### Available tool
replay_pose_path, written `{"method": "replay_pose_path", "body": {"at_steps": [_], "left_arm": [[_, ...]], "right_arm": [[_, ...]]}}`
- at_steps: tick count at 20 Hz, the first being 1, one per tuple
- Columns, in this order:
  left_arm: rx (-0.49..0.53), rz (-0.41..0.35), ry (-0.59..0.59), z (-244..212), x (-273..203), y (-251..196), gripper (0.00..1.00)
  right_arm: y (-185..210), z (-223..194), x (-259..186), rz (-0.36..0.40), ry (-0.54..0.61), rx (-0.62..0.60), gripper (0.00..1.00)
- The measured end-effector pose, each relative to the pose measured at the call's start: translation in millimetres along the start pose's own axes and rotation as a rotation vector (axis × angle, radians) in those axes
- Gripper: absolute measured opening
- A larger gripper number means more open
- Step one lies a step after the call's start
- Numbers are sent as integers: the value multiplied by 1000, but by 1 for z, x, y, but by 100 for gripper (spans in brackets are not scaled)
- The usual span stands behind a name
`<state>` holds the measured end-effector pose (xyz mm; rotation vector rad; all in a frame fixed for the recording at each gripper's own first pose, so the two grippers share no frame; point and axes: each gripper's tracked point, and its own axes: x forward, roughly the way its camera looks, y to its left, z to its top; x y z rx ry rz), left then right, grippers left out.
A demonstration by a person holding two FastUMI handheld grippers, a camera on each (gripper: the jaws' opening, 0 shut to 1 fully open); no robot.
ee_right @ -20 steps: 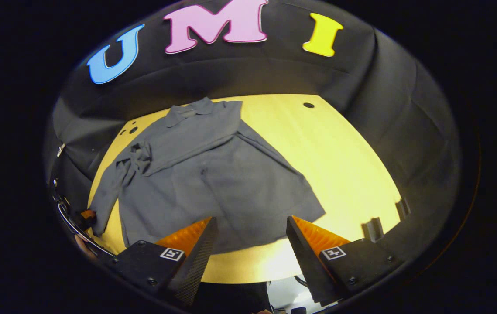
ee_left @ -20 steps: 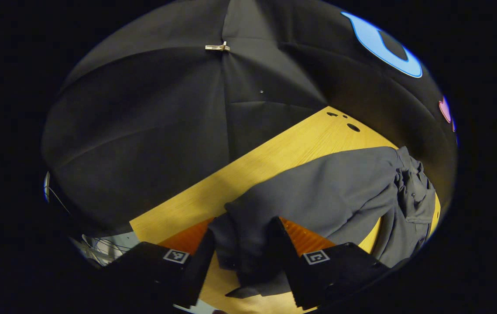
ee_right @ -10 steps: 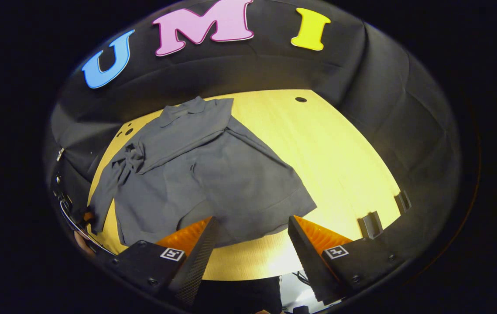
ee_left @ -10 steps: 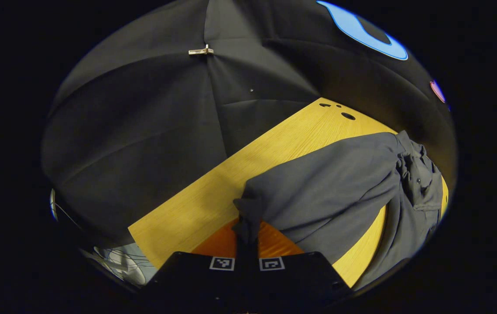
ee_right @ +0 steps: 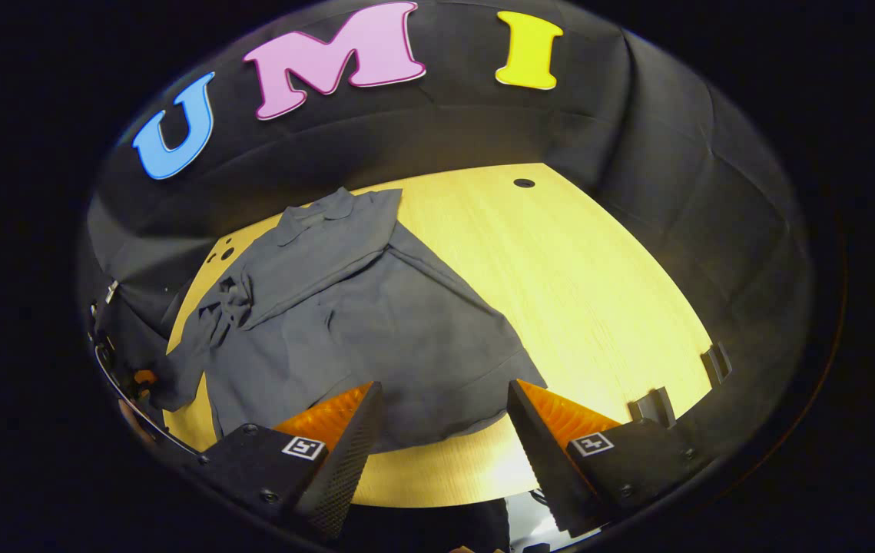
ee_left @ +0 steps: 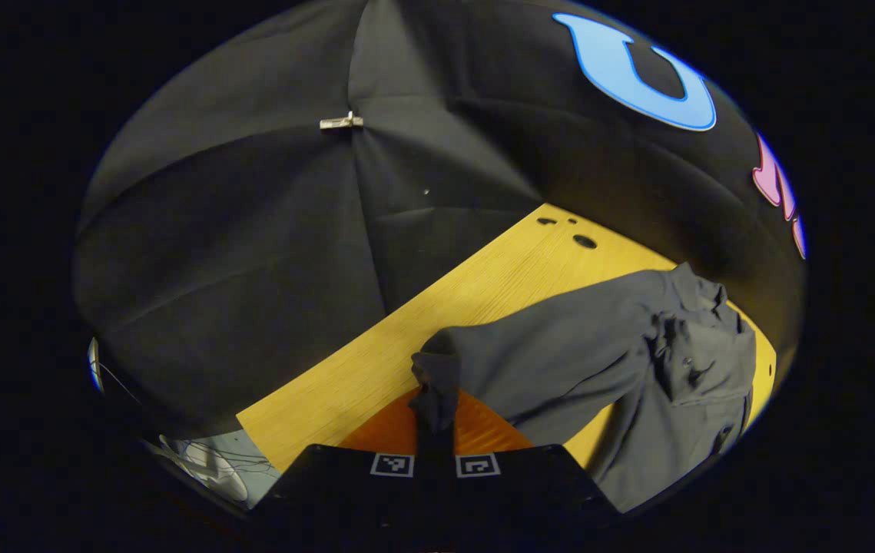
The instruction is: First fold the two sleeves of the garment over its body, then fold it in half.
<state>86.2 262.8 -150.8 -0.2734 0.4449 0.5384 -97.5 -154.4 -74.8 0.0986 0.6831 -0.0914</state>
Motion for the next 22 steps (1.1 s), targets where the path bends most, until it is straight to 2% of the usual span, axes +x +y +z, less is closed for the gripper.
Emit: {"method": "replay_pose_path", "body": {"at_steps": [6,9,16,20,22], "left_arm": [[75,-104,-106,51,-30,-85,5],[96,-145,-129,57,-43,-131,5],[165,-301,-132,41,-63,-267,5],[211,-411,-110,22,-75,-349,2],[222,-485,-86,9,-81,-392,5]], "right_arm": [[-24,11,15,26,7,10,99],[-36,20,23,41,6,16,99],[-67,35,43,78,21,38,100],[-66,48,48,122,15,-7,99],[-64,50,51,141,19,-35,99]]}}
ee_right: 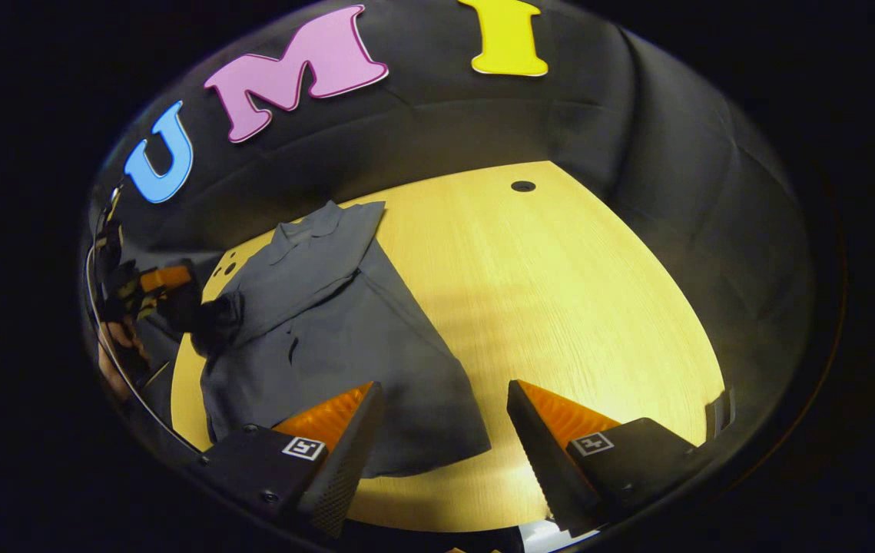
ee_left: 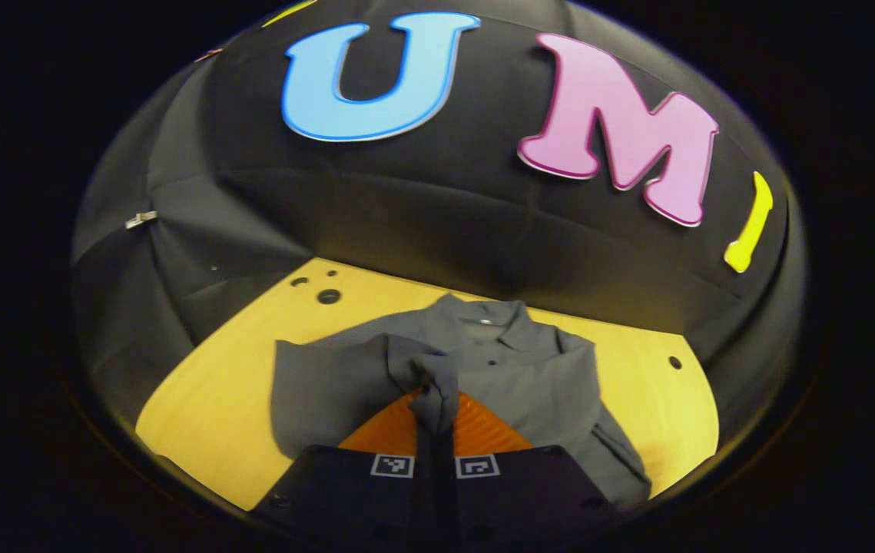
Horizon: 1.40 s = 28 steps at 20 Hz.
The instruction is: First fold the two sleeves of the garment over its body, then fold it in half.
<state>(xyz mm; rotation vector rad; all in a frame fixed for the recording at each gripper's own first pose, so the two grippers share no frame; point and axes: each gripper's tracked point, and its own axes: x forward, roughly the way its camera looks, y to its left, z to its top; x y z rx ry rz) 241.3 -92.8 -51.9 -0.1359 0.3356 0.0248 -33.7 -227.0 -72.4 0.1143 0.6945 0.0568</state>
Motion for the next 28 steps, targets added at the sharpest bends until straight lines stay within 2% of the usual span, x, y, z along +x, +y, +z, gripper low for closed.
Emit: {"method": "replay_pose_path", "body": {"at_steps": [3,4,8,11,15,16,18,20,22,23,24,25,26,27,28], "left_arm": [[37,-97,26,-6,19,-54,2],[57,-127,35,-9,24,-70,5],[123,-251,91,-30,41,-133,5],[165,-290,128,-47,55,-163,5],[178,-282,151,-58,72,-182,9],[180,-286,155,-61,74,-185,16],[160,-298,147,-59,71,-183,21],[129,-319,125,-50,63,-179,57],[121,-291,106,-44,53,-152,80],[121,-270,105,-43,50,-136,85],[122,-249,107,-44,41,-117,95],[126,-227,111,-47,32,-96,95],[133,-201,115,-51,22,-72,92],[141,-173,117,-56,12,-49,96],[147,-147,124,-65,1,-25,96]], "right_arm": [[-6,-2,3,6,14,-17,100],[-10,-4,5,4,23,-12,100],[-19,-16,9,8,70,43,99],[-27,-23,11,-2,89,49,99],[-37,-23,12,-14,94,68,99],[-38,-22,13,-15,92,73,99],[-36,-20,15,-13,91,75,99],[-32,-20,18,-4,95,75,99],[-26,-18,23,6,99,78,99],[-21,-18,25,15,101,79,100],[-13,-20,28,39,119,78,100],[-5,-22,31,63,132,80,99],[0,-24,33,75,141,82,99],[4,-28,36,84,152,80,99],[7,-31,40,80,163,72,99]]}}
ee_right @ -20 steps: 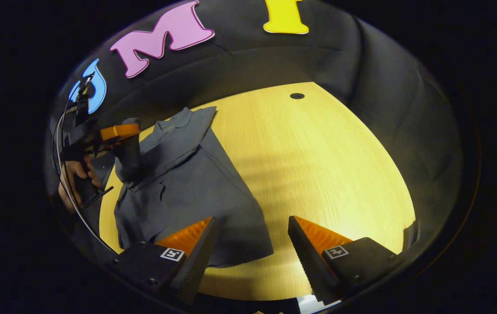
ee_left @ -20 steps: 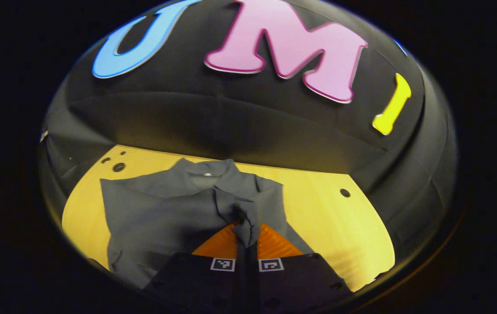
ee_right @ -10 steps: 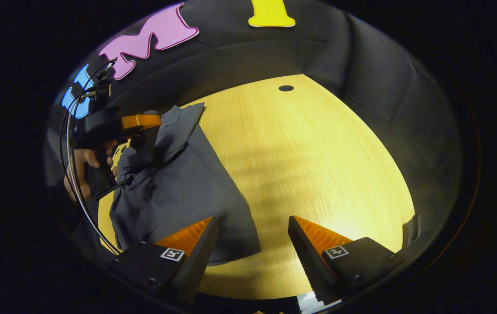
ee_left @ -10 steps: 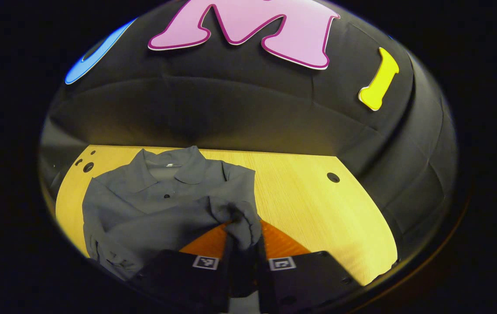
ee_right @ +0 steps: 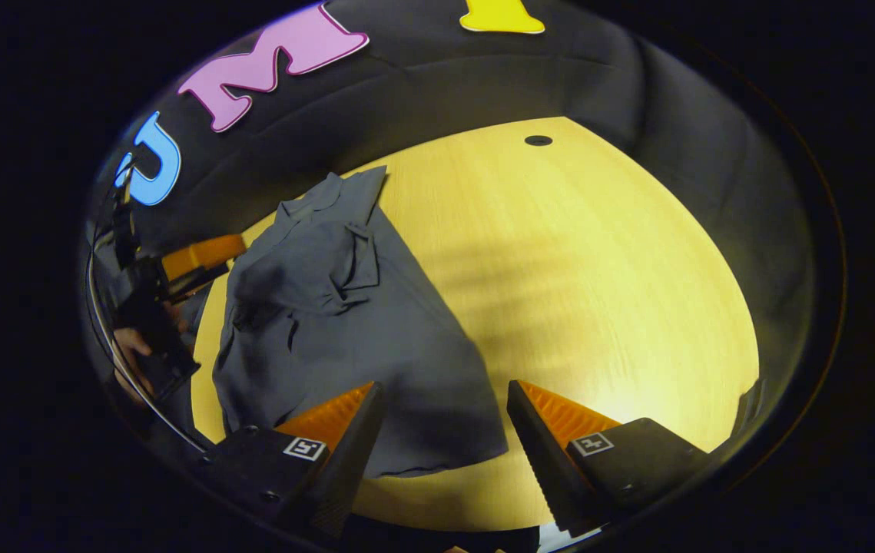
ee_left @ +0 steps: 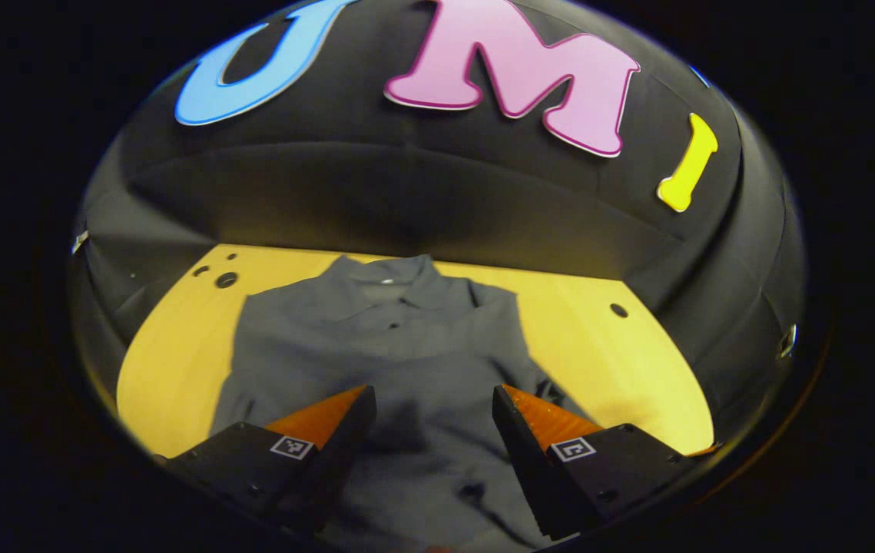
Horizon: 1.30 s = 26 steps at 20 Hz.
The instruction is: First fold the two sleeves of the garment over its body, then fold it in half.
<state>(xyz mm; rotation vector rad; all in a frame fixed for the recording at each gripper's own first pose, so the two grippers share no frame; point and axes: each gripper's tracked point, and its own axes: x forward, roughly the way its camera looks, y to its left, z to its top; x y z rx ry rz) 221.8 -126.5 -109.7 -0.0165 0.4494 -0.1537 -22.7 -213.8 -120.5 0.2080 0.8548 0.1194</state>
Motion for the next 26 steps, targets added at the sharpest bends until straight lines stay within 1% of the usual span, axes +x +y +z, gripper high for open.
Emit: {"method": "replay_pose_path", "body": {"at_steps": [4,6,8,12,14,15,17,18,19,20,21,22,23,24,25,26], "left_arm": [[-8,116,80,-70,-53,81,96],[-23,165,129,-107,-77,111,96],[-33,206,168,-140,-99,135,96],[-56,260,235,-189,-128,165,96],[-74,268,253,-204,-135,171,96],[-78,271,262,-209,-137,173,96],[-85,276,276,-220,-141,176,96],[-95,272,282,-224,-140,176,100],[-108,264,292,-228,-139,174,92],[-116,252,304,-232,-138,171,96],[-118,244,316,-235,-137,167,96],[-101,247,316,-237,-137,165,96],[-87,235,312,-237,-137,161,93],[-78,223,312,-236,-135,156,98],[-70,215,317,-237,-134,150,98],[-57,212,323,-238,-132,145,93]], "right_arm": [[-9,-15,19,-54,53,-34,99],[-13,-21,23,-72,60,-49,99],[-13,-21,28,-76,43,-69,99],[-13,-39,40,-101,92,-125,99],[-10,-47,45,-113,113,-148,99],[-8,-47,45,-123,106,-160,99],[0,-52,46,-118,121,-167,99],[5,-53,46,-114,124,-171,99],[11,-57,45,-106,130,-173,99],[18,-61,45,-97,140,-176,99],[25,-66,43,-86,148,-179,99],[33,-69,43,-73,158,-181,99],[42,-72,46,-62,165,-184,99],[50,-75,46,-51,172,-187,99],[56,-77,48,-46,179,-192,99],[58,-78,49,-51,180,-206,99]]}}
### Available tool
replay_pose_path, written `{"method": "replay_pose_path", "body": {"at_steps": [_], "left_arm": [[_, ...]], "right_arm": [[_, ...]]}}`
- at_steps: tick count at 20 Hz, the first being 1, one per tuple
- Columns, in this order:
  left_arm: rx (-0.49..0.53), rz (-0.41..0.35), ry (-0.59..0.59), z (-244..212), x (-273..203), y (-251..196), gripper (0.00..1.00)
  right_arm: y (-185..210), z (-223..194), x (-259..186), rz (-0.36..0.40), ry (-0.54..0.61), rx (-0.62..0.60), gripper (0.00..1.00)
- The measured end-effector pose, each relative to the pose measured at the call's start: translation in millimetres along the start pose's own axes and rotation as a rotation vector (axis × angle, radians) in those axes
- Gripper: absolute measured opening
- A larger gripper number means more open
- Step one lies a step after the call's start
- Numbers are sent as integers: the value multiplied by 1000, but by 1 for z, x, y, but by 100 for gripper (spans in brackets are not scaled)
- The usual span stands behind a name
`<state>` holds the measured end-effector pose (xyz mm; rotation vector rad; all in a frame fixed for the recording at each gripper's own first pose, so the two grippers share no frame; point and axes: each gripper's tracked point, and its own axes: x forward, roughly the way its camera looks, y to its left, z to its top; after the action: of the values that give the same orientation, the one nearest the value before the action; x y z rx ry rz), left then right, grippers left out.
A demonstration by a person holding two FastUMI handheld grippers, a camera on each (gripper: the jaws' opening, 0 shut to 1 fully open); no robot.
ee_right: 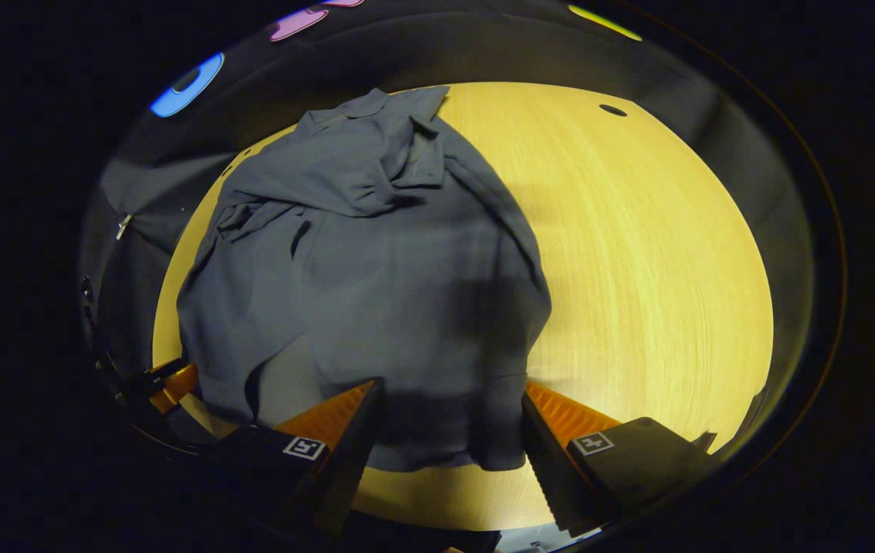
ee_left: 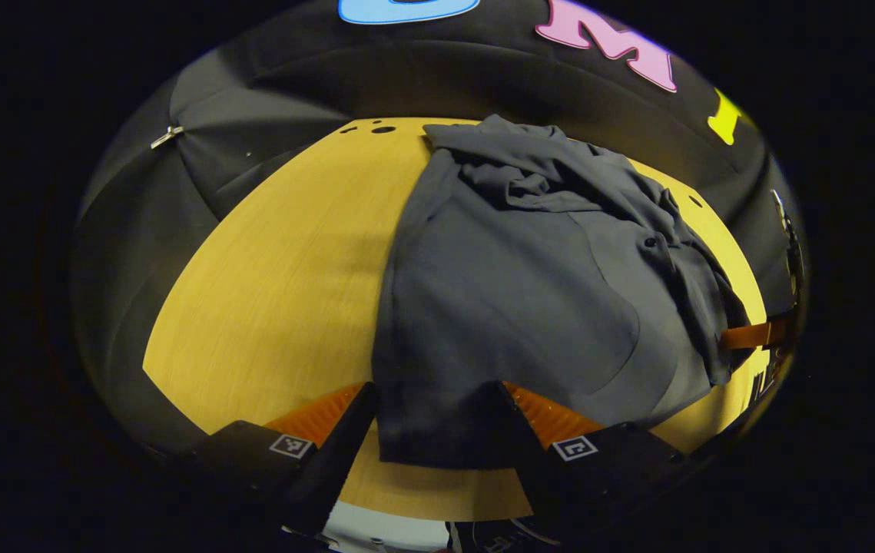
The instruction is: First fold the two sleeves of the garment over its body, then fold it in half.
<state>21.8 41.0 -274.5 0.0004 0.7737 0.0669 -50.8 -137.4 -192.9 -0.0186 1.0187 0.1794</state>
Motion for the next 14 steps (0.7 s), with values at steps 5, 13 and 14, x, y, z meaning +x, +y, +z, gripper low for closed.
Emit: {"method": "replay_pose_path", "body": {"at_steps": [5,13,14], "left_arm": [[62,-32,26,3,3,-20,88],[83,-99,26,10,7,-47,19],[77,-103,25,10,7,-48,9]], "right_arm": [[-2,-4,5,-77,22,-79,99],[8,1,10,-27,32,-38,18],[8,1,12,-13,32,-29,18]]}}
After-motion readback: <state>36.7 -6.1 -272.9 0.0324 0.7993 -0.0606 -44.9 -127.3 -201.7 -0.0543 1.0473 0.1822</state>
